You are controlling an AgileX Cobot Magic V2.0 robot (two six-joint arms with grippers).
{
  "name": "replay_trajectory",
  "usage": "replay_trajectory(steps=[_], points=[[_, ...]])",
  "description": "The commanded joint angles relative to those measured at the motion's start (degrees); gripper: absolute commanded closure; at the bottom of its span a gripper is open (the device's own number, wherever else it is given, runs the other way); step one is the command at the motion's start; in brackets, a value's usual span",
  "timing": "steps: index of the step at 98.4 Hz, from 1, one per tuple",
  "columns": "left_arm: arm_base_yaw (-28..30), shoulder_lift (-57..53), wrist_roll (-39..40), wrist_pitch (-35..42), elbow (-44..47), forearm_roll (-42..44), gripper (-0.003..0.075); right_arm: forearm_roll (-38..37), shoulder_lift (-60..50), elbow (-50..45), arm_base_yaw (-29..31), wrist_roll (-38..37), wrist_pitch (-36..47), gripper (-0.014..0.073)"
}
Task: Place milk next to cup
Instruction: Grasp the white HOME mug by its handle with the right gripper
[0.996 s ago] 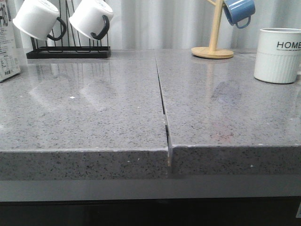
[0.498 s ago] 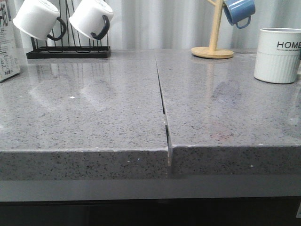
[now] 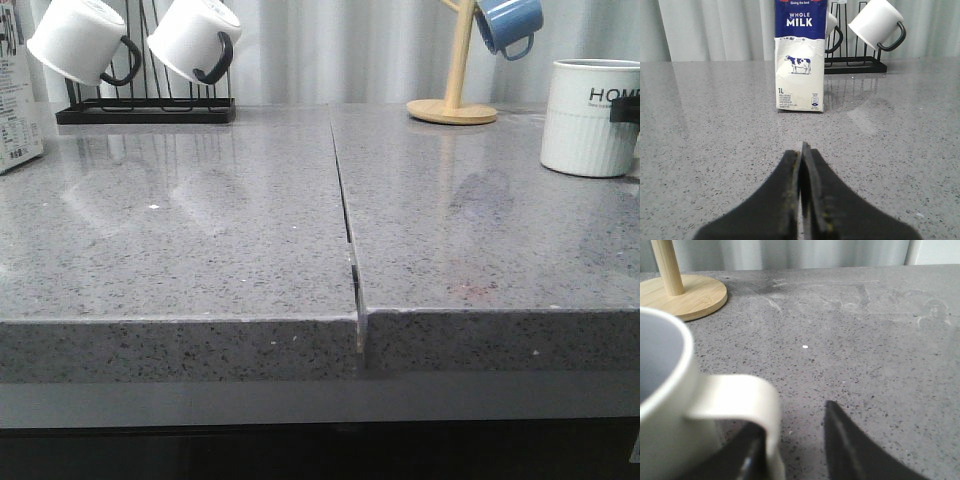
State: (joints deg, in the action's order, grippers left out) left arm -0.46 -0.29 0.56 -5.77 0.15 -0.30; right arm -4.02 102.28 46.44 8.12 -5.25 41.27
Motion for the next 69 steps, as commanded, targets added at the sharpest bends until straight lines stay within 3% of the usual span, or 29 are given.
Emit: replay_trajectory(steps=[1,21,49,69], points=[[0.05,-1.83,0.05,4.74,2.31,-0.45,0.0741,-0.41,-2.15,1.70,0.25,0.79,4.76,0.0450],[0.05,-1.83,0.05,4.74,2.31,-0.45,0.0741,-0.41,-2.15,1.70,0.25,0.79,4.76,0.0606],[0.05,-1.83,0.05,4.74,2.31,-0.45,0.0741,-0.46,-4.53,1.70,-1.42,0.79,4.74,0.0614],[0.05,-1.83,0.05,4.74,2.31,-0.45,0.0741,-0.46,-9.15,1.70,-6.16,0.79,3.31,0.0614]])
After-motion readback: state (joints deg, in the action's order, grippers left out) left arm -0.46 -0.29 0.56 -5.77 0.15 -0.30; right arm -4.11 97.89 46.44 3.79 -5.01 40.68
